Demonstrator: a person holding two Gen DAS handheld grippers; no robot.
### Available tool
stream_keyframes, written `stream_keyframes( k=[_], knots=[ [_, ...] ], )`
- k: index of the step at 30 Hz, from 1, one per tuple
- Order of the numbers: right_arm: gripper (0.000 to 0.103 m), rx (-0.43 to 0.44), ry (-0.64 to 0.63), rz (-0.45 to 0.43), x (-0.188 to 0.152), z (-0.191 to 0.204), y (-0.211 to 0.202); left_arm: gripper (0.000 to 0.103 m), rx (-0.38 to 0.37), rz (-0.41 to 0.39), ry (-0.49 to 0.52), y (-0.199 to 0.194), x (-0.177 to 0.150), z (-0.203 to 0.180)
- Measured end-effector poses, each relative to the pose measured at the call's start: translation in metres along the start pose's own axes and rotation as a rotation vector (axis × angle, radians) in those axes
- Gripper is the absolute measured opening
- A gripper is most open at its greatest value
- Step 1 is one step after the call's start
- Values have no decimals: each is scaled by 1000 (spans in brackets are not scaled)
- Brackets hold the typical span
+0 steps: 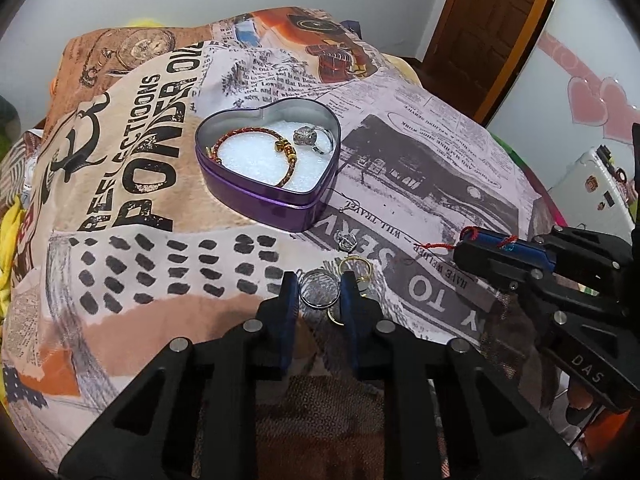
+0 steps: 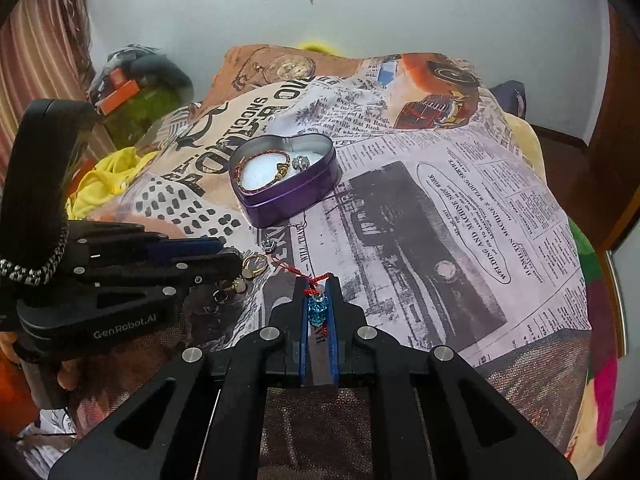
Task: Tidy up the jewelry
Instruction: 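Carry the red string bracelet into the heart tin and open the right gripper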
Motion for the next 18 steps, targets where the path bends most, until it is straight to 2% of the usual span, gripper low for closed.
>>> stream_keyframes(
  k=[7, 18],
  knots=[
    [7, -9, -5, -17, 4, 2, -8, 20, 21, -26, -2, -16, -3, 0],
    [7, -24, -22, -70, 18, 11, -27, 20, 46, -143, -22, -67, 4, 8]
  ],
)
Point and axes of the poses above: each gripper's, at about its wrist camera, not at the fingertips, and y roughly the way its jaws point, z to its left, x to its top, the point moved 2 cm from there along y, roughly the way its jaws point, and after that the axes turned 5 degrees about z, right-handed, at the moved point
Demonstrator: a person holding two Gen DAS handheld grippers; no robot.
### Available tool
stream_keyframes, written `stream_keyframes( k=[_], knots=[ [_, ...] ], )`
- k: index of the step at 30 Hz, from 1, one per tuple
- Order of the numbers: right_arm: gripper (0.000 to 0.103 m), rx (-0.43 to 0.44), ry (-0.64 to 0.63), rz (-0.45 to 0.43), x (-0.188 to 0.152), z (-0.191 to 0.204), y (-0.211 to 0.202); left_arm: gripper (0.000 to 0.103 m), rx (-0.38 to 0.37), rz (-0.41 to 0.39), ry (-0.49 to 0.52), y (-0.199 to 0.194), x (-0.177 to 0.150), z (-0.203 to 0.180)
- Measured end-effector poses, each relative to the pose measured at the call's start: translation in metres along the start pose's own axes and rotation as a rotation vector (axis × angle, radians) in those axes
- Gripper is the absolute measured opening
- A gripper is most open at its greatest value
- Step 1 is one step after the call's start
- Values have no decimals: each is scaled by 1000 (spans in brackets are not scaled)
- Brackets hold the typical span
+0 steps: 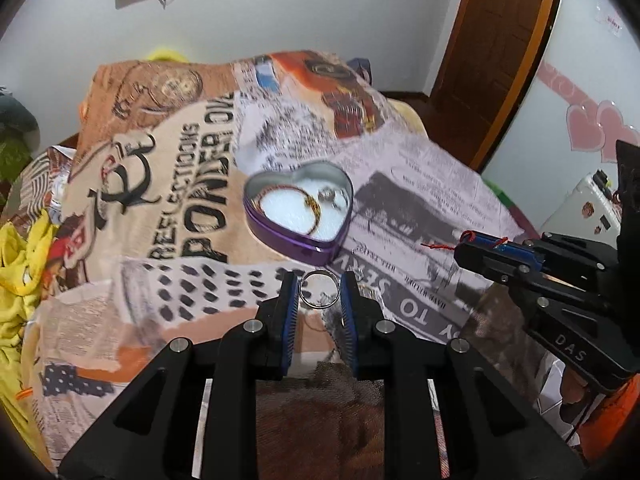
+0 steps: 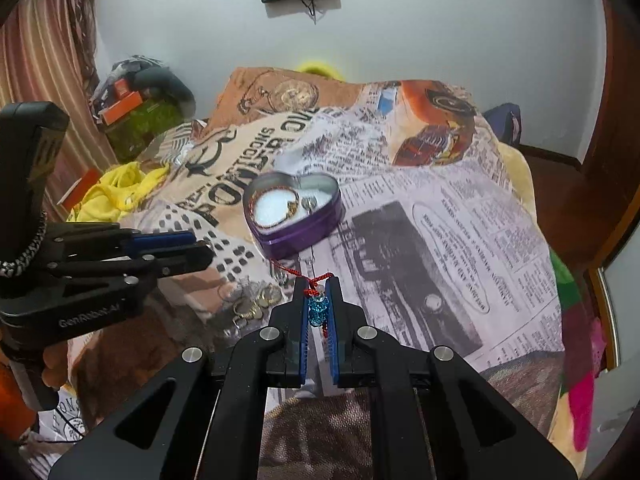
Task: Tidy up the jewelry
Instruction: 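Carry the red string bracelet into the heart tin and open the right gripper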
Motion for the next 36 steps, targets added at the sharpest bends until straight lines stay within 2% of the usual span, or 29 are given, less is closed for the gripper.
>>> stream_keyframes(
  k=[8, 20, 28, 36],
  knots=[
    [7, -2, -25, -41, 16, 11, -4, 20, 4, -54, 11, -17, 9, 3],
    [7, 17, -37, -69, 44, 15, 12, 20, -6, -99, 2, -12, 34, 16],
    [7, 26, -37, -60, 63, 12, 35, 20, -18, -83, 9, 9, 47, 20],
    [7, 48, -33, -15, 76, 8, 60, 20, -31, -38, 2, 36, 53, 26]
  ],
)
Point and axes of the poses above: each gripper's, at about its wrist camera, not at the fingertips, and y roughly the way its jaws point, z to its left, x to its top, the point moved 2 cm from there along y, roughly the way its jaws point, and after that the axes turned 5 degrees about z, right-handed, at the moved point
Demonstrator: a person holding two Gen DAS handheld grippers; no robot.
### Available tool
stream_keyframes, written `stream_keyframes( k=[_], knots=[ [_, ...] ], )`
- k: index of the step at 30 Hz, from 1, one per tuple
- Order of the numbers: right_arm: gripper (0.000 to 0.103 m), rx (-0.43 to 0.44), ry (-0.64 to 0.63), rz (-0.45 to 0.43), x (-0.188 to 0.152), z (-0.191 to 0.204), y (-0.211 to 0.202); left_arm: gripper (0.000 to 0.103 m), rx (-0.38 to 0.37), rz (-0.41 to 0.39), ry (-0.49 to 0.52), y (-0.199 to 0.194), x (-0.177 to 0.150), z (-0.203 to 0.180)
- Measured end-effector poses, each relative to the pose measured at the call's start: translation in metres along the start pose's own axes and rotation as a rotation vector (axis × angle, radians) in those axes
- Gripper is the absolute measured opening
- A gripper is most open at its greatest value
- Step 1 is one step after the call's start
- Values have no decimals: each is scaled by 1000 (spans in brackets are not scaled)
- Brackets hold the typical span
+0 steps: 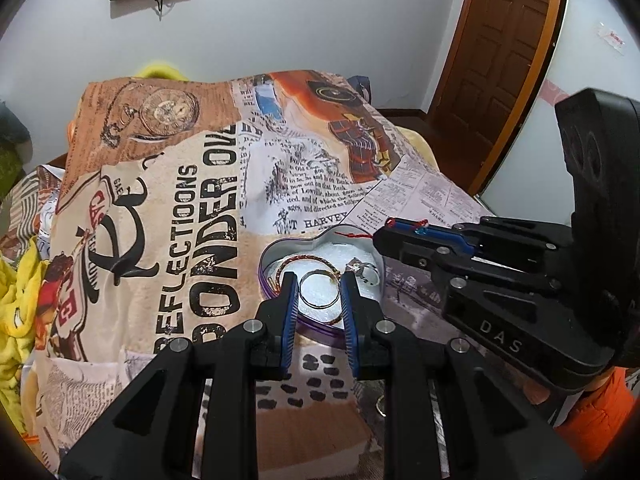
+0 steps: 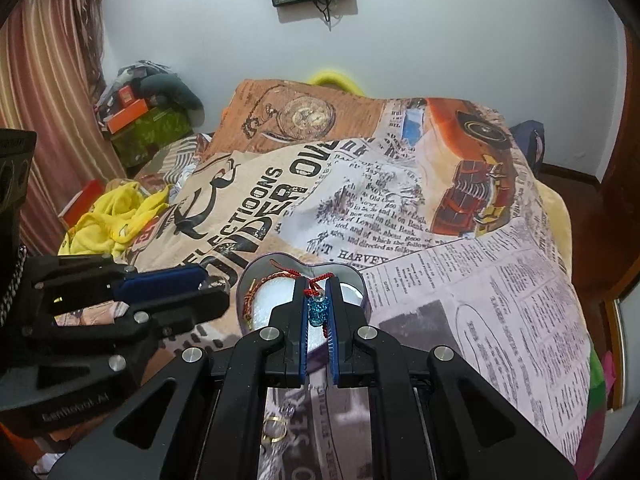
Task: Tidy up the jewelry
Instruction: 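Carry the red string bracelet into the heart tin and open the right gripper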
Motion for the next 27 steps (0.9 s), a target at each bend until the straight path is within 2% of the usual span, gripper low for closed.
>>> stream_keyframes(
  k=[23, 27],
  knots=[
    [7, 46, -53, 119, 6, 1, 34, 20, -44, 68, -23, 39, 5, 18],
    [12, 51, -42, 136, 5, 0, 36, 20, -30, 61, -21, 35, 4, 18]
  ],
)
Point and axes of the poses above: each gripper's, at about its wrist camera, not at the fingertips, and y roughly the way its jaws point, z to its left, x to its top, the point moved 2 cm from there along y, roughly the way its jaws point, and after that the axes turned 5 degrees about z, right-handed, at the moved point
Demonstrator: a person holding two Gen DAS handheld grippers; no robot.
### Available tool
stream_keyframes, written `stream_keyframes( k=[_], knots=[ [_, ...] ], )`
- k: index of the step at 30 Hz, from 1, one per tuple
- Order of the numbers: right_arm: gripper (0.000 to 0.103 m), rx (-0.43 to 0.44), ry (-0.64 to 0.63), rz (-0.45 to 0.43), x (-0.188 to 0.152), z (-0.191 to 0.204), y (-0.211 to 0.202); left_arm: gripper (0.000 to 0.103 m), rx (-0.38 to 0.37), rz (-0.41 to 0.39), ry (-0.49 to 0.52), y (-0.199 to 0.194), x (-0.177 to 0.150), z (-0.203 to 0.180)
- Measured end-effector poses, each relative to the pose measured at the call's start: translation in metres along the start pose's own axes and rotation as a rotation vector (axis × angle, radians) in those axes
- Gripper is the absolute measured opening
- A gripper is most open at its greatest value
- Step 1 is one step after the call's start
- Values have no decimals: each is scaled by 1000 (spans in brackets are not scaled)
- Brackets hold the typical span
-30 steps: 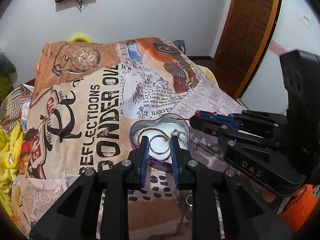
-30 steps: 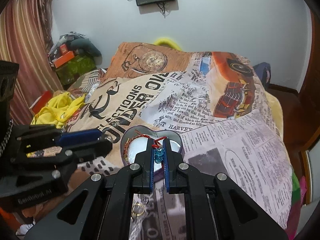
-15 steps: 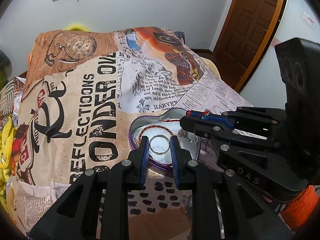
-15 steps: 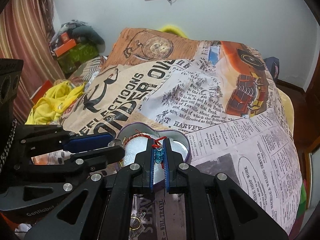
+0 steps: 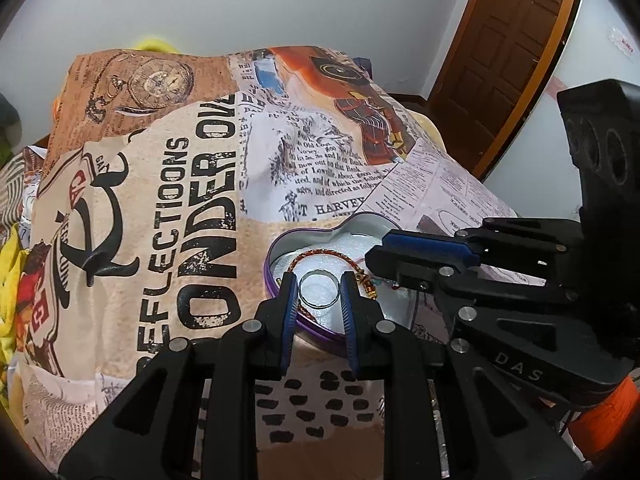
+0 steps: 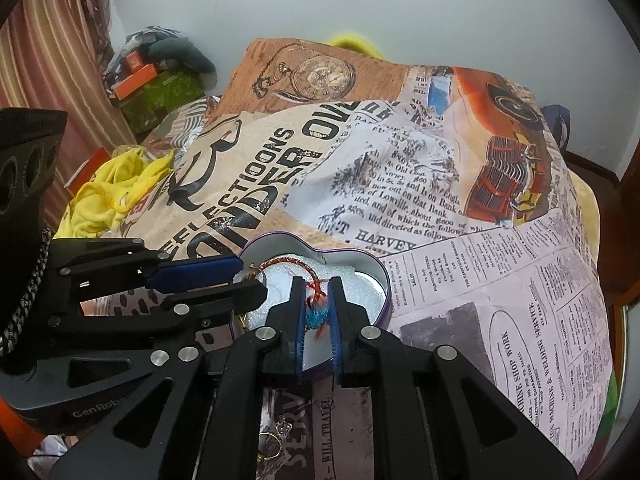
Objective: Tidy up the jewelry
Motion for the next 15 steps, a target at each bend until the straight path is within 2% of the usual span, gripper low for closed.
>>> stream_keyframes(
  k=[11, 15],
  knots=[
    [19, -32, -24, -41, -2, 10, -26, 20, 13, -37, 16, -32, -5, -10],
    [20, -54, -33, -63, -5, 16, -41, 22, 42, -51, 36, -49, -11, -18]
  ],
)
Point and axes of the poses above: each gripper's, at about its wrist camera, not at the fingertips, and y roughly the way its jaws point, z to its left, x to its top, the point moved 2 cm from there along y, roughly the way its jaws point, and after that the axes turned 5 degrees about z, right-handed, at the moved point
